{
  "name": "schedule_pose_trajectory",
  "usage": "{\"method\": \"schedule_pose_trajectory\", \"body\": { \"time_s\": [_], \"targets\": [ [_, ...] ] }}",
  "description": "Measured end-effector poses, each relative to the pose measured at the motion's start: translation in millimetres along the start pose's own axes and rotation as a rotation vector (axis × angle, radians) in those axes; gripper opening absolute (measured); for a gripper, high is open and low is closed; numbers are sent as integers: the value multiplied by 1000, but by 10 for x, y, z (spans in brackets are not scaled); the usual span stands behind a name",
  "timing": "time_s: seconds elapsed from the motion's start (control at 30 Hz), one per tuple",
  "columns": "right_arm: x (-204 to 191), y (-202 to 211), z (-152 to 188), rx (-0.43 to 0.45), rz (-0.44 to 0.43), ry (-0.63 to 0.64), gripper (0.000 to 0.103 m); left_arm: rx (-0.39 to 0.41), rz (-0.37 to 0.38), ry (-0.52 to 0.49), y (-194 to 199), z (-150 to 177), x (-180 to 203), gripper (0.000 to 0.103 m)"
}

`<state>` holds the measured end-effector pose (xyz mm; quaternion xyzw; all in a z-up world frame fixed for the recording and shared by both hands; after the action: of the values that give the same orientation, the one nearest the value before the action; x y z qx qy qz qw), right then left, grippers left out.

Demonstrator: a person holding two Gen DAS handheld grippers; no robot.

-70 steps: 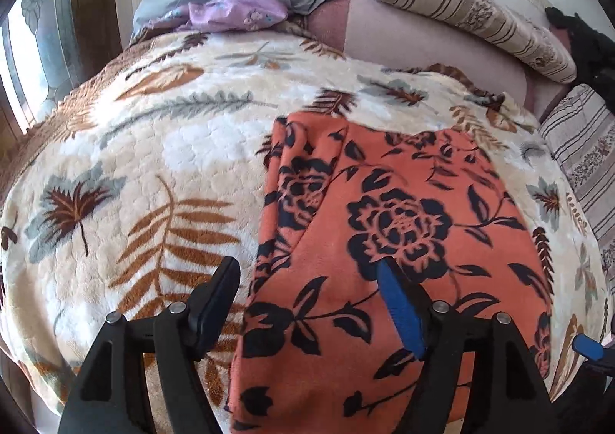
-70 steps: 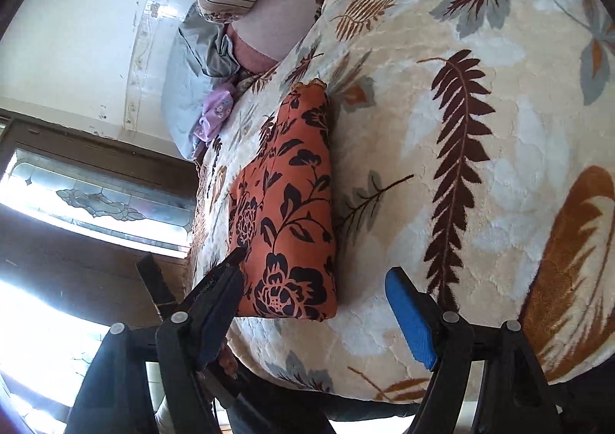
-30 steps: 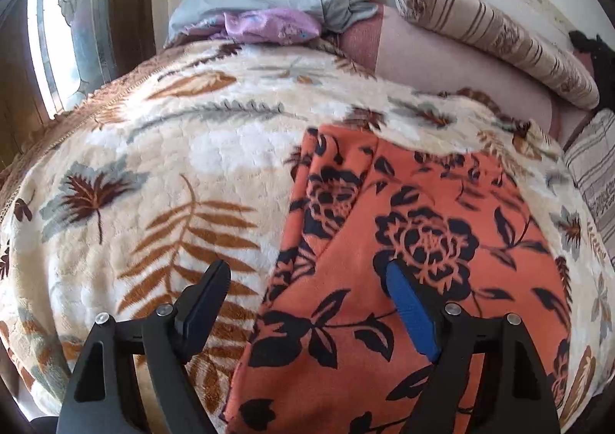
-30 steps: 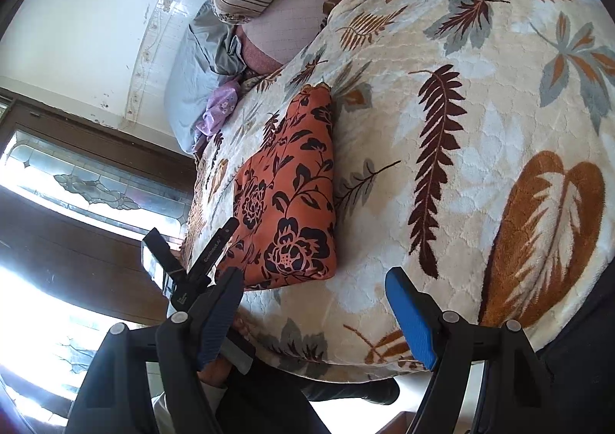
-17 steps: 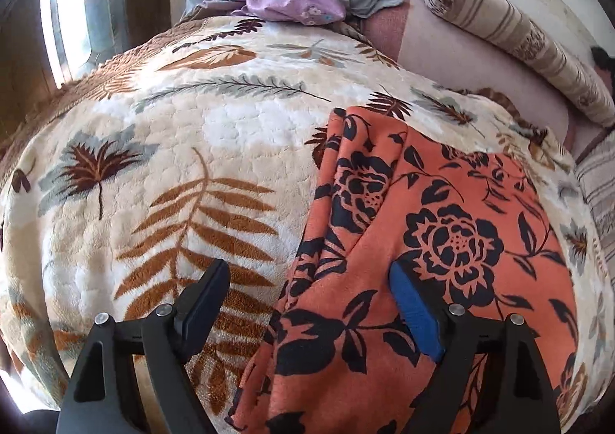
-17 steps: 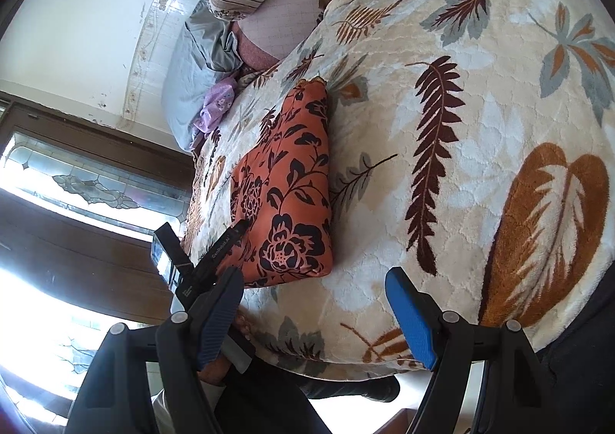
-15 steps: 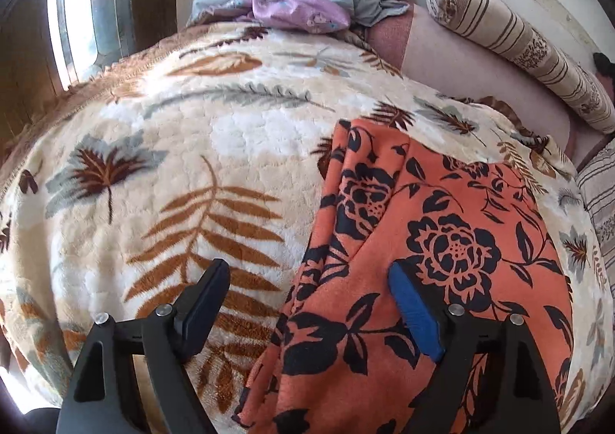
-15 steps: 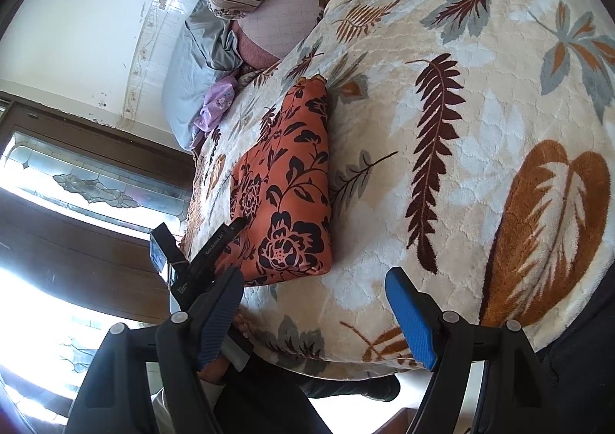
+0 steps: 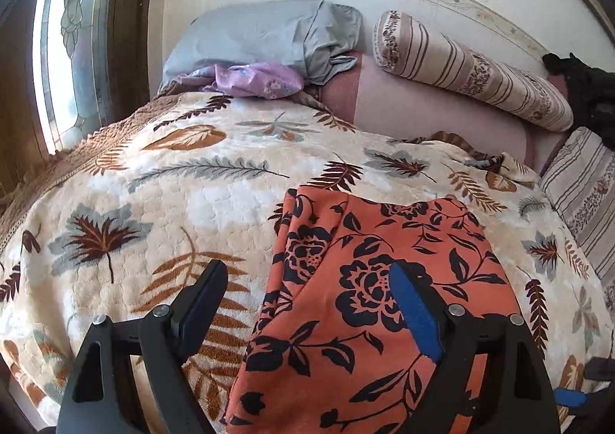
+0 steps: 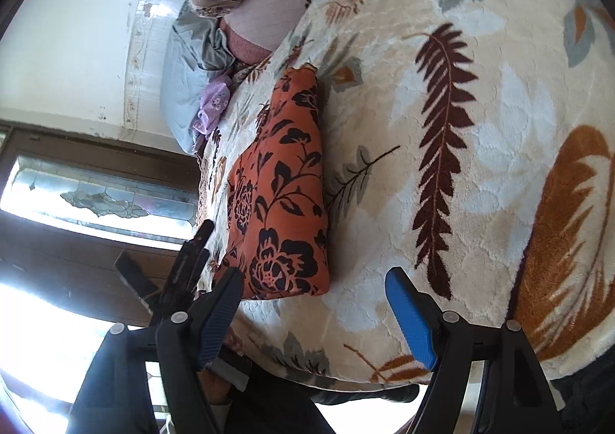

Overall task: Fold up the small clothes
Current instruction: 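Smooth the narrow folded shirt flat with both tools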

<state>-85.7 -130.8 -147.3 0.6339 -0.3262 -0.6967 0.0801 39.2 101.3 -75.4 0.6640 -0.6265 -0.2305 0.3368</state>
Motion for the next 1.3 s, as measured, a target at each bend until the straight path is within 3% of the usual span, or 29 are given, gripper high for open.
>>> {"method": "schedule_pose_trajectory", "body": {
  "time_s": [0.07,0.13,0.2,0.3,0.43,0.5,0.53,0.63,0.7,0.77,0.83,0.9,0.97,1.0,1.03,1.1,1.17,1.2,1.23,1.27,1.3],
  "targets": [
    [66,-149,-107,-22,-27,-33,79,-143,46,-18,-229,65,19,86],
    [49,-311,-210,-56,-46,-35,79,-305,18,-22,-515,193,-9,88],
    [24,-483,-314,-94,-43,-31,79,-313,72,47,-535,186,-107,90],
    [-18,-654,-420,-119,-50,-34,79,-338,94,86,-588,176,-168,90],
    [-255,-832,-494,-160,-84,23,79,-320,83,60,-589,173,-145,91],
    [-385,-975,-475,-177,42,121,68,-320,87,62,-574,185,-165,91],
    [-389,-1056,-443,-188,124,146,45,-322,88,62,-579,190,-170,92],
    [-454,-1061,-397,-160,214,188,39,-317,88,49,-597,195,-170,92],
    [-534,-1038,-393,-157,204,219,41,-314,86,57,-602,196,-179,93],
    [-448,-973,-531,-181,69,115,68,-313,87,57,-592,202,-180,93],
    [-399,-829,-768,-96,8,35,77,-309,85,57,-579,211,-176,93],
    [-418,-824,-1053,-58,-30,15,77,-310,87,58,-580,215,-176,93],
    [-378,-1081,-1256,-149,-68,-33,77,-311,88,60,-573,227,-176,93],
    [-406,-1200,-1304,-179,-6,-4,72,-311,88,59,-571,227,-176,93],
    [-500,-1255,-1309,-181,89,58,39,-311,88,58,-567,229,-181,93],
    [-850,-1151,-1160,-102,174,202,34,-310,96,60,-559,232,-196,93],
    [-932,-1170,-1039,-44,293,299,34,-309,95,51,-555,238,-195,93],
    [-799,-1278,-1050,-78,335,260,37,-312,96,47,-561,242,-184,93],
    [-633,-1298,-1066,-104,323,193,52,-310,87,47,-554,238,-175,93],
    [-559,-1245,-1065,-89,242,124,65,-304,79,44,-534,228,-166,93],
    [-544,-1171,-1033,-72,197,91,66,-290,68,34,-497,221,-157,93]
  ]
}}
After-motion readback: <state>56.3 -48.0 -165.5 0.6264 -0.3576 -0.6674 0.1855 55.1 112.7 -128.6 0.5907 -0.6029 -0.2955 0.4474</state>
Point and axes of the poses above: each gripper's, at about its wrist camera, not at the fingertips, and y roughly against the way its jaws point, x to its right, z to its underside, the point moved 2 cm from there along -y, roughly the way its jaws point, and after that the axes turned 9 degrees about -x, right-handed, at the moved point
